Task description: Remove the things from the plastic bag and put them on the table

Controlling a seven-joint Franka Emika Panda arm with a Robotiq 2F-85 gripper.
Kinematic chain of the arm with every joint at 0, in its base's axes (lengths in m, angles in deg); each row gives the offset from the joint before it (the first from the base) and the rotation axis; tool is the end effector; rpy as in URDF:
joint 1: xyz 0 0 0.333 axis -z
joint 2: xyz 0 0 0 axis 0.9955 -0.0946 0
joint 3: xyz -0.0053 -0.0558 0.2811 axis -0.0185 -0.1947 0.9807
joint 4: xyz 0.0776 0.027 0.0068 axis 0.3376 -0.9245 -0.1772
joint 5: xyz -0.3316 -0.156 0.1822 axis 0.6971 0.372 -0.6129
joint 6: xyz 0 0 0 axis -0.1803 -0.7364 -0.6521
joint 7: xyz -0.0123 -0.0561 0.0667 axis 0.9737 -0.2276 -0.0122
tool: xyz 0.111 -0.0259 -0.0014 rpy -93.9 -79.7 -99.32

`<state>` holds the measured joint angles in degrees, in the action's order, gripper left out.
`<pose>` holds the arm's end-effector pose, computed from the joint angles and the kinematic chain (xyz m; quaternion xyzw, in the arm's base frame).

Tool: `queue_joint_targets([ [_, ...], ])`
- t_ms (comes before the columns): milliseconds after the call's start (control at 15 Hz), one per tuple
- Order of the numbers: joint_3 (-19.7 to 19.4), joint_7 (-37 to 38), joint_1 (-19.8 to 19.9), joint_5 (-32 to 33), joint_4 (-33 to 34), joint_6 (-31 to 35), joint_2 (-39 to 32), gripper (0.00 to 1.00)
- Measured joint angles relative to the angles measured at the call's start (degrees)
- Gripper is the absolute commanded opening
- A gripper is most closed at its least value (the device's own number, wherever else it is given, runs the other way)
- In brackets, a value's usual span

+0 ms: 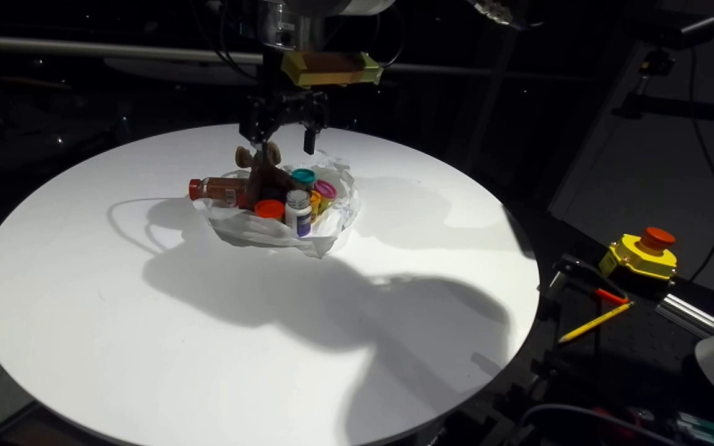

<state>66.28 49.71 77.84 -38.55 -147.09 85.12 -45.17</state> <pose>0.6617 0.0922 0.1961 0.9965 -0.0741 0.0368 0.0099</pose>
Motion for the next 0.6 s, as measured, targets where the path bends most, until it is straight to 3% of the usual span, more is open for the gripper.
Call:
queue_joint_targets([
  [267, 0.16, -0.02, -0.25, -1.11, 0.58, -4.13, -0.89, 1.0],
  [600, 0.57, 0.01, -2.03, -1.81, 0.32, -3.63, -3.44, 1.0],
])
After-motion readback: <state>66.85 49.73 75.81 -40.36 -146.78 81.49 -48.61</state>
